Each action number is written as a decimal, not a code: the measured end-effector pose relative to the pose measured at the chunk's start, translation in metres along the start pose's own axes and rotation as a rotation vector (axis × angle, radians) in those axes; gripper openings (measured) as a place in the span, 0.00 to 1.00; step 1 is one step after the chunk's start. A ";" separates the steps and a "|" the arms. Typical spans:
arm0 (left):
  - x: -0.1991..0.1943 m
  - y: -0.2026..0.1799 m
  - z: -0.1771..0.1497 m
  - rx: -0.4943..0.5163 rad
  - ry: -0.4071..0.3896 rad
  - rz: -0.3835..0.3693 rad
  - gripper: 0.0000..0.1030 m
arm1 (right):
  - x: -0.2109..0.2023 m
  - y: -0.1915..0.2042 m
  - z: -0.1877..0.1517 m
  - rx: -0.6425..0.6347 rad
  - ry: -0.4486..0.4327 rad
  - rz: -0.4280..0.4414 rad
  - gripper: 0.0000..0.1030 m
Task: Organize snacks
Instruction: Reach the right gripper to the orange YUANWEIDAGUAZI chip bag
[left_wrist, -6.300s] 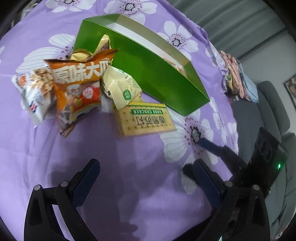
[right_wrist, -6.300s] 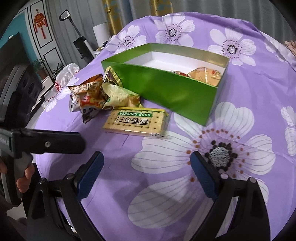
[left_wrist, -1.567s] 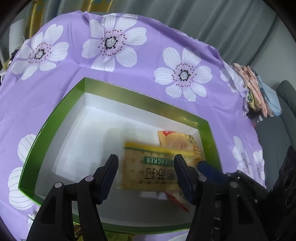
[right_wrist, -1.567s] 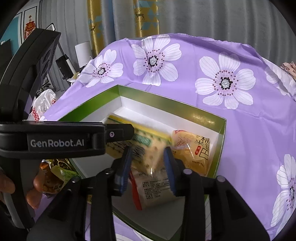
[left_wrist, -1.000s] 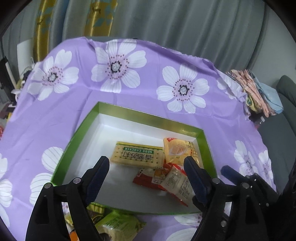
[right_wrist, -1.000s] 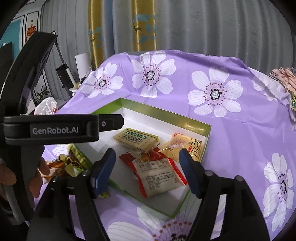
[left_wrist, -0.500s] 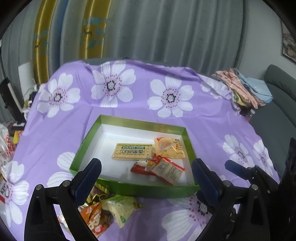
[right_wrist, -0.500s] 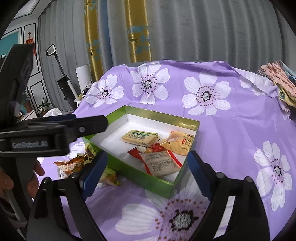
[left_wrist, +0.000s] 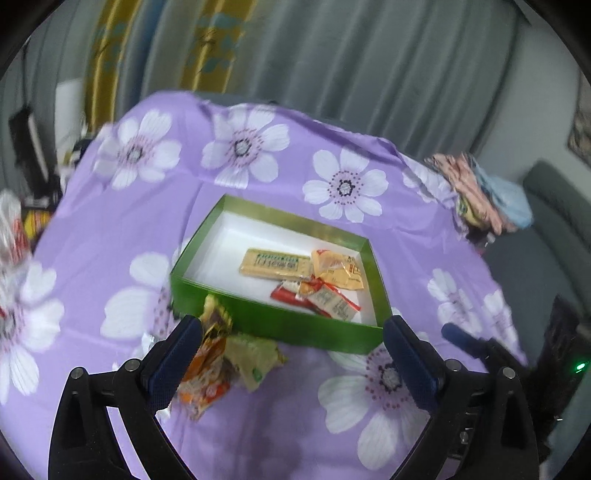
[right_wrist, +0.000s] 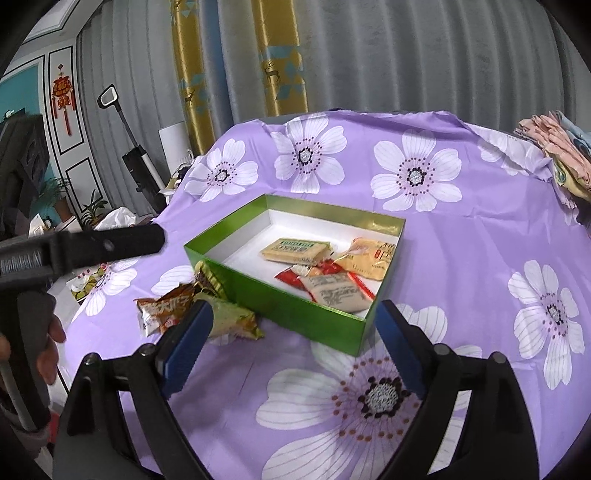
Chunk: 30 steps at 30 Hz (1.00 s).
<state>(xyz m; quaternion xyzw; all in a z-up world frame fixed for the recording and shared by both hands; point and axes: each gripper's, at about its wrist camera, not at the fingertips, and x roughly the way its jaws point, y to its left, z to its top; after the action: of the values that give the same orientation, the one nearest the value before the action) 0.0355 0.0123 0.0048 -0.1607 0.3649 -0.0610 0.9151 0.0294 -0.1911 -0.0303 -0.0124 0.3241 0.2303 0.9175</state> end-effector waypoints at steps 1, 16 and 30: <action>-0.003 0.006 -0.001 -0.015 -0.001 -0.007 0.95 | 0.000 0.001 -0.002 0.000 0.003 0.003 0.88; -0.018 0.099 -0.071 -0.183 0.074 -0.026 0.96 | 0.019 0.034 -0.033 -0.033 0.100 0.156 0.88; -0.006 0.087 -0.085 -0.048 0.025 -0.017 0.96 | 0.065 0.094 -0.058 -0.156 0.165 0.356 0.85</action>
<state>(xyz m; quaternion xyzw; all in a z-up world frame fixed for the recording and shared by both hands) -0.0280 0.0747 -0.0785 -0.1848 0.3764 -0.0621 0.9057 -0.0007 -0.0901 -0.1036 -0.0448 0.3762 0.4114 0.8290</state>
